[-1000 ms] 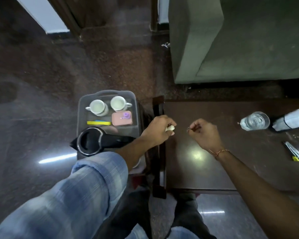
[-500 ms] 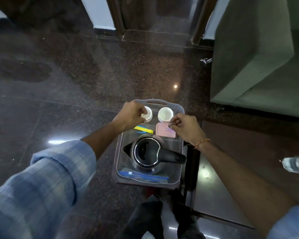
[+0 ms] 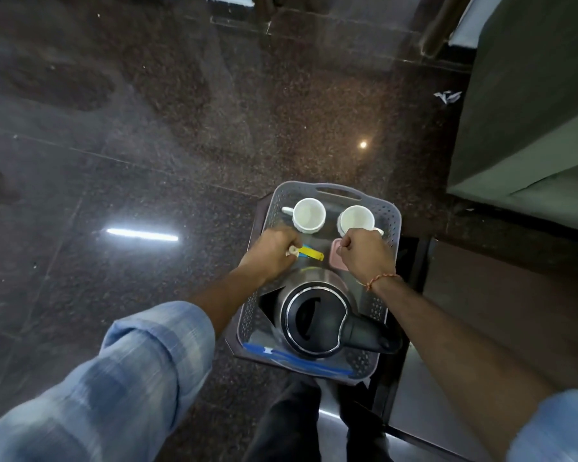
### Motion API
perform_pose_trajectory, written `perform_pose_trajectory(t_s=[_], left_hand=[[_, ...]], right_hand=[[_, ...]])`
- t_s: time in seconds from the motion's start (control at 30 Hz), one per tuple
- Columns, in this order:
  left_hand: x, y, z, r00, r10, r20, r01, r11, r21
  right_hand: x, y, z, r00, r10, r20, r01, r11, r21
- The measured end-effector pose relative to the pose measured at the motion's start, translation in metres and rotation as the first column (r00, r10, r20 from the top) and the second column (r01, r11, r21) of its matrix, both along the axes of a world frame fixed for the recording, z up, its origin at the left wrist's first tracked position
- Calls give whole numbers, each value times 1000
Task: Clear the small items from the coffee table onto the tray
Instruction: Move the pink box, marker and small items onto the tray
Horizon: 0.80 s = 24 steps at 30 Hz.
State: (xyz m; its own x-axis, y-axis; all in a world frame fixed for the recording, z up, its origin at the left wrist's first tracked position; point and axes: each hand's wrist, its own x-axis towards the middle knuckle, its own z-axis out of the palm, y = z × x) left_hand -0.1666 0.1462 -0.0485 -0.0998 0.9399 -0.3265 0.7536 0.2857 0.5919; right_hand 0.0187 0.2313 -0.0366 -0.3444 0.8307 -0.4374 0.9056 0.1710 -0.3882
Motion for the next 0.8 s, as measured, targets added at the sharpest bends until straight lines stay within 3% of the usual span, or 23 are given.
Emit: perform_pose_trajectory(t_s=[0.2, 0.5, 0.8], left_hand=[[-1, -1, -9, 999, 27, -25, -26, 998, 58], [4, 4, -3, 998, -19, -60, 22, 999, 38], [10, 23, 59, 946, -267, -184, 277, 960, 32]], right_hand=[[1, 1, -3, 1000, 30, 3, -30, 1000, 7], [21, -2, 18, 972, -76, -224, 92, 994, 62], [105, 1, 62, 930, -292, -223, 317, 944, 86]])
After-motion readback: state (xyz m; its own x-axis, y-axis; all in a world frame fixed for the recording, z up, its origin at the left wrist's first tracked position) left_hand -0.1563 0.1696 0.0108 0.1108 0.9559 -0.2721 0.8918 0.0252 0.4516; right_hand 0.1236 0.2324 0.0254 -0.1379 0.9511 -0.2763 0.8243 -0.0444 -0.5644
